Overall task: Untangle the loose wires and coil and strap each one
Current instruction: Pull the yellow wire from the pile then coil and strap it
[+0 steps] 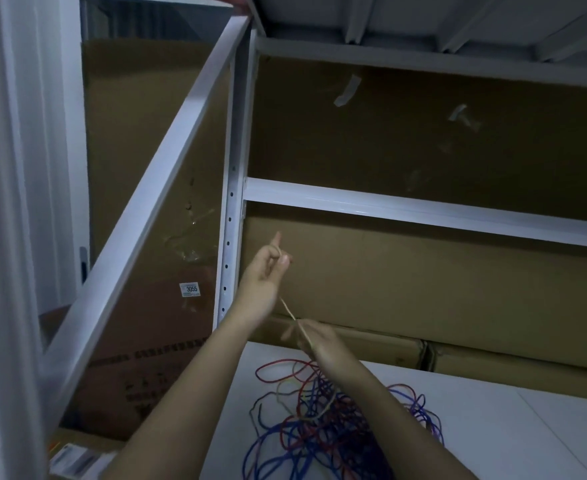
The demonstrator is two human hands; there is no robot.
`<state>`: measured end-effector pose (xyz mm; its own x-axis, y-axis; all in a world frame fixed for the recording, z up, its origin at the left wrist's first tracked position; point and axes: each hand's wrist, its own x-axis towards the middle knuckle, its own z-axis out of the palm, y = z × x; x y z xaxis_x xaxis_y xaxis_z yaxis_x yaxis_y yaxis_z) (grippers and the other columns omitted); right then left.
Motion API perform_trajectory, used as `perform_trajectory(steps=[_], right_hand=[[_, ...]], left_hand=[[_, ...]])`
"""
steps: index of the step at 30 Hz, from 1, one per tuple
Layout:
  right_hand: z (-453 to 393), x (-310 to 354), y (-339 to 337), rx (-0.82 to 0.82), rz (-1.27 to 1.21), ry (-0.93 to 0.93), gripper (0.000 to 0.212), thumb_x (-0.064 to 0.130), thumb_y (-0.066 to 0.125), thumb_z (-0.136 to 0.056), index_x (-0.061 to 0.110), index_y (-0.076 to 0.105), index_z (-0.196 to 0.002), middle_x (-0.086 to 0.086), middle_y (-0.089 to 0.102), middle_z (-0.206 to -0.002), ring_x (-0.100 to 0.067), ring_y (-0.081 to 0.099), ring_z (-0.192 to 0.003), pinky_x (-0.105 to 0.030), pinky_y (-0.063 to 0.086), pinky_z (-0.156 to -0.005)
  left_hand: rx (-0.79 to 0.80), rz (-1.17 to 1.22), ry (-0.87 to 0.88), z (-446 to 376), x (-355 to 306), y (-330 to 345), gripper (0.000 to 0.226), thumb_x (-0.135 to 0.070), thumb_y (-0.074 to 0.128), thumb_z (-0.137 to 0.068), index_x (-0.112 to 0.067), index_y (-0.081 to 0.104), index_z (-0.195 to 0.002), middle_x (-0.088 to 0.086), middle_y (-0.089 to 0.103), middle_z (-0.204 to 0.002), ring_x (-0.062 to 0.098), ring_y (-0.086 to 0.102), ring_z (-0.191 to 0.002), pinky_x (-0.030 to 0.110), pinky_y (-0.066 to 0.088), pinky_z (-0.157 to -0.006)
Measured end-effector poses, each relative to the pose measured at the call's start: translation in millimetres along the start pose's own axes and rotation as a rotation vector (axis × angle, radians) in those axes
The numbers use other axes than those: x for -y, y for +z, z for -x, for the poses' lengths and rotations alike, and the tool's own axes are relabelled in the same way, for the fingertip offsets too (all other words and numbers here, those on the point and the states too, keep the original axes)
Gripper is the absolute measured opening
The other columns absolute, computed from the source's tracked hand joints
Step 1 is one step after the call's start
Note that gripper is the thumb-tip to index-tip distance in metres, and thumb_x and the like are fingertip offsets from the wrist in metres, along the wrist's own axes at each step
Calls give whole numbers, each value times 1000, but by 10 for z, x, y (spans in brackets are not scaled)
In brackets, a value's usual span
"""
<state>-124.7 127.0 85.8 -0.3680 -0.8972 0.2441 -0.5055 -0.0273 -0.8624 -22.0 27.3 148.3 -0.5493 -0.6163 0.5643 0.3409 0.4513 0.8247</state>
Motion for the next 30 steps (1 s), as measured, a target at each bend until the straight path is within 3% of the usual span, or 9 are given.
perform_trajectory(steps=[3,5,7,10,12,16,20,25,30], right_hand=[[46,27,-61,-35,-99,63,60,46,25,-102,15,70,-76,14,42,-55,-2,43,-48,-18,34,-57],[70,62,-107,29,-169,51,72,57,16,-96,15,69,-73,12,36,-53,-7,38,-47,-15,32,-54],[74,118,-170,97,-247,36,80,65,10,-90,13,68,-70,9,26,-52,-9,24,-49,-21,24,-51],[52,198,-292,24,-305,17,56,62,38,-83,13,61,-66,11,33,-49,-8,25,-48,-20,22,-49],[39,228,-375,-72,-310,-3,35,44,54,-86,15,61,-68,12,41,-50,-6,31,-48,-14,26,-46],[-18,238,-653,-283,-491,-5,26,28,49,-96,11,64,-82,9,35,-50,-6,27,-43,-15,22,-40],[-160,195,-805,-462,-301,33,25,30,49,-98,18,71,-93,17,43,-59,1,37,-56,-17,29,-52],[-406,26,-840,-528,57,-9,14,25,50,-98,22,63,-97,6,61,-93,-6,55,-84,-16,36,-65],[-471,-239,-787,-388,741,-171,18,28,44,-98,29,60,-108,11,41,-99,-11,40,-96,-29,35,-78]], left_hand=[[61,-299,68,-61,108,-77,19,-22,42,-101,-17,40,-83,-12,24,-156,3,35,-135,28,34,-103],[98,-491,103,-75,186,-104,17,-27,39,-102,-17,42,-89,-15,26,-155,-7,59,-94,28,50,-76],[125,-667,127,-76,267,-113,21,-32,36,-103,-15,47,-107,-15,35,-151,-2,57,-67,30,45,-59],[170,-776,149,-54,364,-79,25,-35,35,-103,-18,47,-117,-7,62,-106,14,59,-66,35,46,-59],[229,-770,124,-34,412,-49,20,-34,35,-103,-20,48,-109,-3,58,-83,18,59,-70,39,48,-65],[388,-583,-98,24,481,-57,23,-31,36,-103,-24,52,-88,-3,59,-74,12,53,-69,32,42,-67],[400,-389,-187,93,456,-51,34,-23,39,-103,-27,54,-73,-14,51,-65,-4,47,-60,11,36,-59],[488,-81,-280,122,374,-4,39,-22,36,-103,-19,51,-67,-4,32,-57,9,28,-53,23,24,-55],[496,335,-281,65,264,109,32,-32,45,-94,-19,40,-65,-7,25,-54,7,19,-46,15,22,-44]])
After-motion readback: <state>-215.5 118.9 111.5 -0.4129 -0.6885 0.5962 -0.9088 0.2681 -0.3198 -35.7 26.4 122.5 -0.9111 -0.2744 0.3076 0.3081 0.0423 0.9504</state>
